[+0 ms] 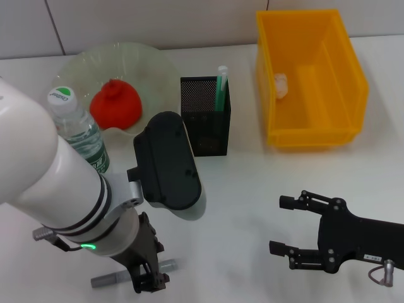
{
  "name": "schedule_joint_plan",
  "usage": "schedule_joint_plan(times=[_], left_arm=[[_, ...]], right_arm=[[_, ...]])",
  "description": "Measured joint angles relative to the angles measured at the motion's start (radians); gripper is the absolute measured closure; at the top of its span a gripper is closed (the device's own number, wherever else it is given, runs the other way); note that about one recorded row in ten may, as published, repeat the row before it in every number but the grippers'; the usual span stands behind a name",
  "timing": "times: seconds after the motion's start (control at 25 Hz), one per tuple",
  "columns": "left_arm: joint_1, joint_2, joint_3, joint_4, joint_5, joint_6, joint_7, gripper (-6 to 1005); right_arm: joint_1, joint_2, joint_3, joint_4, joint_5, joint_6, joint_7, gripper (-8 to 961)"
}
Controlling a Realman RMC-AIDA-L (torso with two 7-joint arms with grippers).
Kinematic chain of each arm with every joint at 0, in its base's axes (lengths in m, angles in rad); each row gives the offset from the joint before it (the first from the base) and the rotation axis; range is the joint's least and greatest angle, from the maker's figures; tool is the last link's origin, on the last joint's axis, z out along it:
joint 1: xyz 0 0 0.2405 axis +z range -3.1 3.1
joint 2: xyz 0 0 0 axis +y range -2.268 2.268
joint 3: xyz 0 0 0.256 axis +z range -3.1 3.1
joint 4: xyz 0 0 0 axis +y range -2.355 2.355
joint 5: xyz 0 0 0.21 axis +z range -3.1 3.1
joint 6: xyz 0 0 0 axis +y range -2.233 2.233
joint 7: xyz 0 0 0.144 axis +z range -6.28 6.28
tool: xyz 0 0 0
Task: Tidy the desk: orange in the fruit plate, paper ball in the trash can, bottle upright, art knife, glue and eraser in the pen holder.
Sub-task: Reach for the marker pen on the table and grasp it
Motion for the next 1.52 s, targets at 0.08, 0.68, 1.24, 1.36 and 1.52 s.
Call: schedule_joint_plan(times=[0.08, 0.68, 1.24, 1.36, 1.52], left_arm=[[0.0, 0.0, 0.0, -0.003, 0.0, -0.001, 0.0, 489], [-0.007, 0.0, 0.017, -0.047, 0.017, -0.021, -0.014, 622], [-0.018, 0.0, 0.022, -0.082, 0.015, -0.025, -0.01, 628], [-0.023, 0.0, 0.022, -0.082, 0.015, -0.026, -0.01, 634], [-0.04, 0.0, 0.022, -0.1, 0.01, -0.028, -0.013, 707]], right_arm=[[0.0, 0.0, 0.0, 0.0, 0.0, 0.0, 0.0, 119], [0.0, 0.0, -0.001, 0.002, 0.0, -0.001, 0.002, 119], [0.0, 0.0, -0.002, 0.002, 0.0, -0.001, 0.009, 120], [0.0, 0.0, -0.002, 0.002, 0.0, -0.001, 0.01, 120], [0.001, 0.0, -0.002, 0.002, 0.0, -0.001, 0.011, 120]])
